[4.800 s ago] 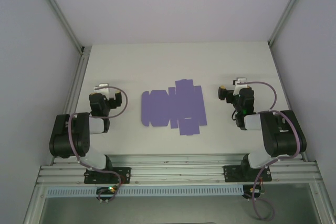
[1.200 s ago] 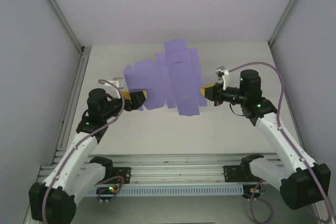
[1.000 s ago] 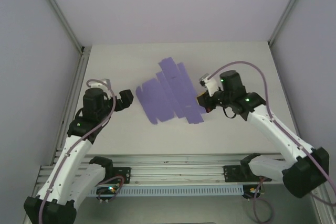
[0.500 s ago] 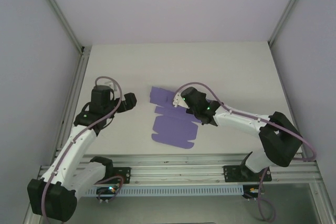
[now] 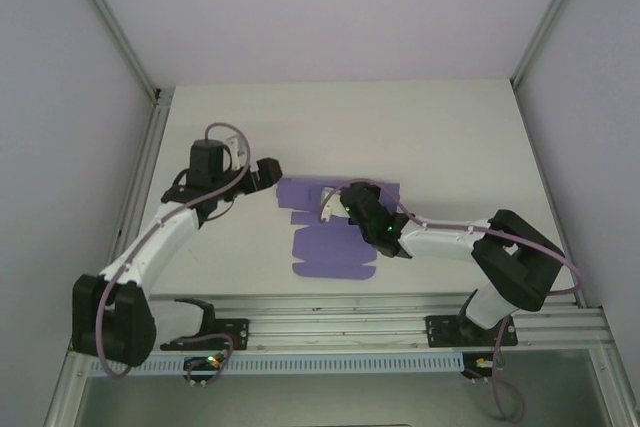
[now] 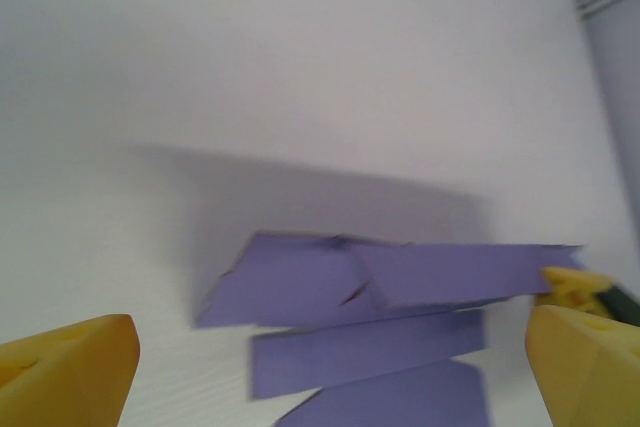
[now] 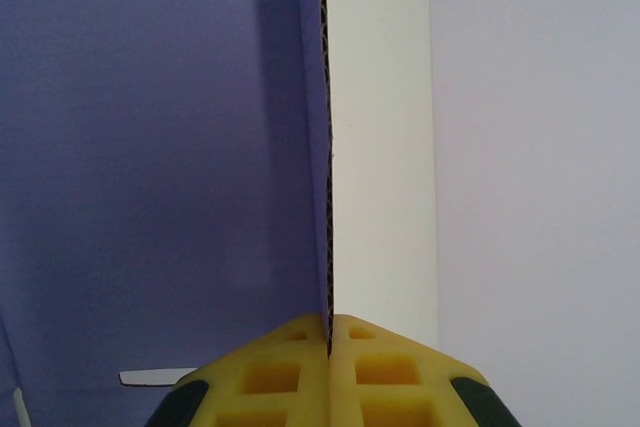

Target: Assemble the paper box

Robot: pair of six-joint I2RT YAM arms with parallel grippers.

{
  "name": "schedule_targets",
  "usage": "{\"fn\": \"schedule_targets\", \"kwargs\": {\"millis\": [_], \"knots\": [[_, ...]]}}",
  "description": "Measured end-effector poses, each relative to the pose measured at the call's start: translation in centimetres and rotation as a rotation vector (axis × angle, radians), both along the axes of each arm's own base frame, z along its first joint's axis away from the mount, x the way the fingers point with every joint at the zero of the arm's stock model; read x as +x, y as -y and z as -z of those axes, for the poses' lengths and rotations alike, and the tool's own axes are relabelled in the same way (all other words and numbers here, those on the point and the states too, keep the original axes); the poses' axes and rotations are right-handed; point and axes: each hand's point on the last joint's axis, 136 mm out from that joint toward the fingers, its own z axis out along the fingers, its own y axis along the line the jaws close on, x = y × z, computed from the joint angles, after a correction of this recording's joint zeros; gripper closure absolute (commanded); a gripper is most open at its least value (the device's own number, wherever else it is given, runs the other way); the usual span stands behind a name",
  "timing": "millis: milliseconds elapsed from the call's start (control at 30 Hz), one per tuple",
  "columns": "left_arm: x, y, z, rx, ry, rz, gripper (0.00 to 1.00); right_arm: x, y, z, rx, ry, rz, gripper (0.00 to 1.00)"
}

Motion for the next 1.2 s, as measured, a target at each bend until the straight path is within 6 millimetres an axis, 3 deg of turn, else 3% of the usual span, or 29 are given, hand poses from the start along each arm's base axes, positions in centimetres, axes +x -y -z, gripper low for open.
{"fn": "schedule_targets", "kwargs": {"millis": [200, 267, 400, 633, 1200], "knots": [[1.6, 5.9, -2.3, -0.131, -0.002, 0.185, 0.06, 0.0, 0.0, 0.0, 0.006, 0.000, 0.003, 1.00], [1.4, 7.5, -2.2, -0.142, -0.020, 0.235, 0.02, 0.0, 0.0, 0.0, 0.011, 0.000, 0.005, 1.00], [0.3, 9.5, -0.1, -0.123, -0.111, 0.292, 0.11, 0.1, 0.0, -0.2, 0.017, 0.007, 0.008, 1.00], [-1.7, 10.7, 2.1, -0.111, -0.193, 0.335, 0.16, 0.1, 0.0, -0.3, 0.025, 0.009, 0.013, 1.00], [-1.5, 11.7, 1.9, -0.209, -0.200, 0.295, 0.14, 0.1, 0.3, -0.9, 0.077, 0.020, 0.052, 1.00]]}}
